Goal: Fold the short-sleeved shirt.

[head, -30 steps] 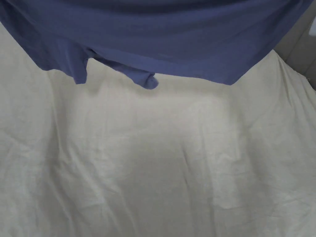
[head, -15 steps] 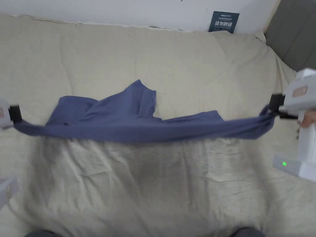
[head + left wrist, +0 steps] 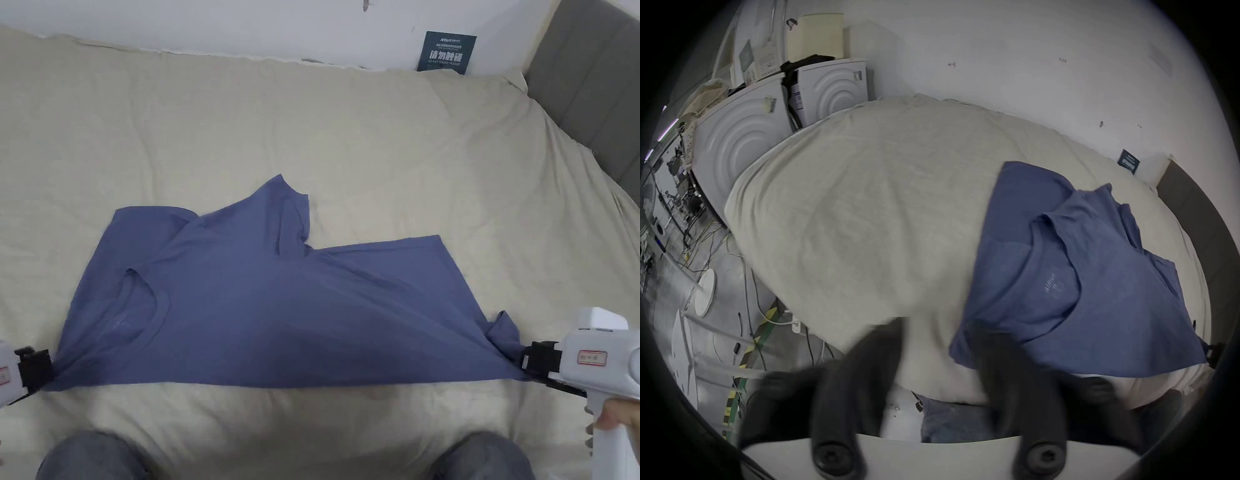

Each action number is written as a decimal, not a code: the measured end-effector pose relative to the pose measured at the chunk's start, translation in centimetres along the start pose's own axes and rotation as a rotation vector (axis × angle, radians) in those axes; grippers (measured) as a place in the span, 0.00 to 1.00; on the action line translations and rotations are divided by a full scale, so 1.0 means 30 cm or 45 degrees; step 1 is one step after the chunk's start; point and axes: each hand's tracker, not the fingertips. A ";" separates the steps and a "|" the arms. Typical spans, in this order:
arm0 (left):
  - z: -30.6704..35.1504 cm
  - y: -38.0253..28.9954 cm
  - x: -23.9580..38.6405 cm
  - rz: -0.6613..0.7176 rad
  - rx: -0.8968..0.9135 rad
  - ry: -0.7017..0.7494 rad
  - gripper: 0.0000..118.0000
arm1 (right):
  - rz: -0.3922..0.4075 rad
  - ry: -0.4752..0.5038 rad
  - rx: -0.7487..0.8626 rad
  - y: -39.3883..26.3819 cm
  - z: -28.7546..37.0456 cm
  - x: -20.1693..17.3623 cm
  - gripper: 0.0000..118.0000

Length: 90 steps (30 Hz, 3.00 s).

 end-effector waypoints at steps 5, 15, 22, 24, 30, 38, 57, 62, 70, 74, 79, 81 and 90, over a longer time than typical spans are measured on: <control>0.113 0.084 -0.044 0.075 0.276 -0.057 0.99 | 0.140 -0.025 0.233 0.049 0.120 -0.025 1.00; 0.434 0.150 0.210 -0.227 0.916 -0.085 1.00 | 0.270 0.054 0.869 0.035 0.447 -0.207 1.00; 0.484 0.093 0.307 -0.275 1.055 -0.112 0.65 | 0.252 0.119 0.945 -0.023 0.481 -0.264 0.78; 0.483 0.088 0.317 -0.326 1.043 -0.093 0.27 | 0.256 0.121 0.928 -0.027 0.481 -0.264 0.36; 0.477 0.076 0.314 -0.331 0.969 -0.172 0.00 | 0.201 0.132 0.929 -0.049 0.481 -0.283 0.01; 0.441 0.141 0.371 -0.337 0.850 -0.286 0.00 | 0.221 0.119 0.889 -0.010 0.431 -0.268 0.01; -0.369 0.708 0.921 -0.732 -0.118 -0.459 1.00 | 0.216 0.040 0.634 0.140 0.118 -0.275 0.01; -0.590 0.679 0.999 -0.926 -0.316 -0.335 1.00 | 0.205 -0.005 0.552 0.140 0.016 -0.258 0.01; -0.705 0.676 1.037 -0.852 -0.414 -0.363 0.42 | 0.097 0.000 0.409 0.105 -0.084 -0.213 0.01; -0.675 0.661 1.027 -0.904 -0.368 -0.433 0.01 | 0.098 0.004 0.396 0.101 -0.080 -0.207 0.01; -0.636 0.668 1.019 -0.780 -0.346 -0.378 0.01 | 0.087 0.010 0.414 0.132 -0.051 -0.198 0.01; -0.585 0.672 1.006 -0.737 -0.290 -0.390 0.01 | 0.107 -0.013 0.402 0.157 -0.037 -0.193 0.01; -0.371 0.751 0.947 -0.626 -0.134 -0.549 0.01 | 0.050 -0.125 -0.058 0.293 -0.128 -0.090 0.98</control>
